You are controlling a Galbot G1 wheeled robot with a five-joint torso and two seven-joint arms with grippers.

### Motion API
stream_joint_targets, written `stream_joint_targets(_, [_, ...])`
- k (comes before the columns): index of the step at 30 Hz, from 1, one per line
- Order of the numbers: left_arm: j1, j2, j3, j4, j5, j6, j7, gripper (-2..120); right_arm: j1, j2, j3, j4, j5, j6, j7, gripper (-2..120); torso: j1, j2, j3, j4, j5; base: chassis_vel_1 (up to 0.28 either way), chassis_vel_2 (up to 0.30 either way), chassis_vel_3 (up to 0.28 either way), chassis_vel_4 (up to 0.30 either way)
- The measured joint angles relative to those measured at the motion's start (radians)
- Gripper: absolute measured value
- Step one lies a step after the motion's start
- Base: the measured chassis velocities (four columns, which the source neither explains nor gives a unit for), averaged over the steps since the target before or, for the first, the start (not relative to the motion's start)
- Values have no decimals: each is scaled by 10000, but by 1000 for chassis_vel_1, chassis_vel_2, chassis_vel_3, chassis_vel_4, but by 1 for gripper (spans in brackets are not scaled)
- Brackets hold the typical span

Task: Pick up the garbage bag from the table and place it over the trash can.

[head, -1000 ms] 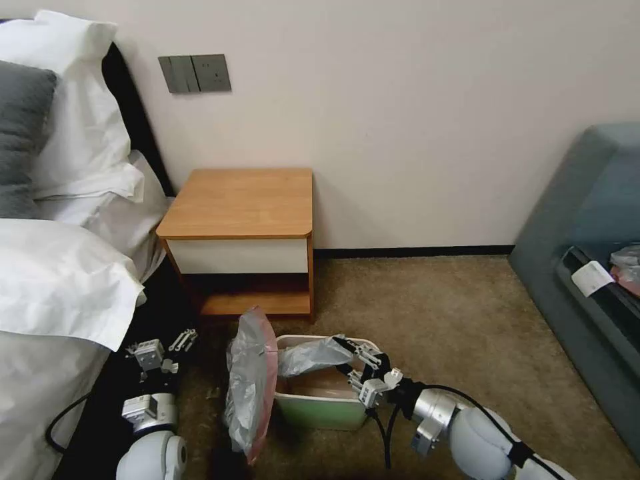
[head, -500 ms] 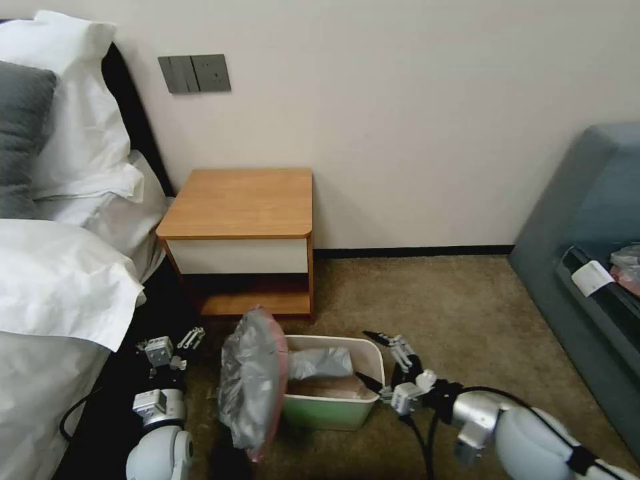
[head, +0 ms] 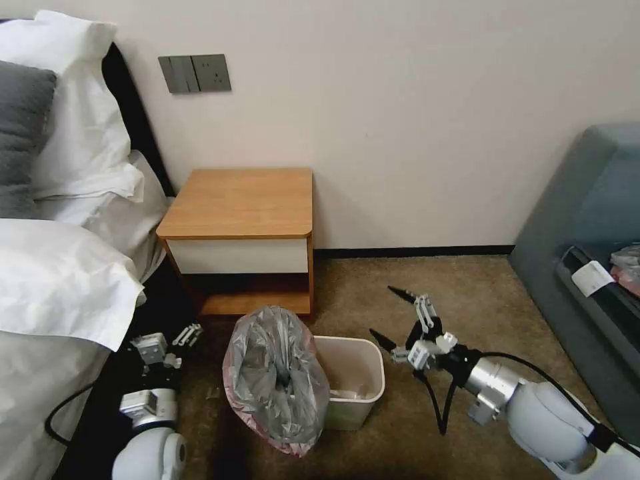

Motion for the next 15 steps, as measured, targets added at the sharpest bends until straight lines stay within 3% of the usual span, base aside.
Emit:
stream_joint_targets(3, [668, 301, 94, -1394, -988, 1027, 287, 97, 103, 651, -2, -237, -10, 63, 92, 100, 0, 0, 0, -1, 1, 0, 0, 0, 0])
stream_joint_targets(4, [668, 301, 94, -1394, -988, 1027, 287, 97, 103, 651, -2, -237, -10, 63, 92, 100, 0, 0, 0, -1, 1, 0, 0, 0, 0])
stream_joint_targets(6, [1213, 494, 244, -2505, -2150, 2317, 644, 97, 257, 1074, -29, -442, -19, 160, 127, 100, 0, 0, -1, 0, 0, 0, 0, 0, 0])
stream_joint_targets(7, [1213, 494, 244, -2505, -2150, 2317, 644, 97, 257, 1074, -29, -442, -19, 160, 127, 100, 0, 0, -1, 0, 0, 0, 0, 0, 0])
stream_joint_targets(10, [1675, 830, 621, -3497, -3495, 4132, 1182, 97, 636, 1913, -102, -954, -42, 378, 231, 100, 0, 0, 0, 1, 1, 0, 0, 0, 0])
stream_joint_targets(15, [1725, 1123, 819, -3611, -3779, 4843, 1699, 99, 723, 2291, -140, -1349, -43, 539, 298, 100, 0, 0, 0, 1, 0, 0, 0, 0, 0])
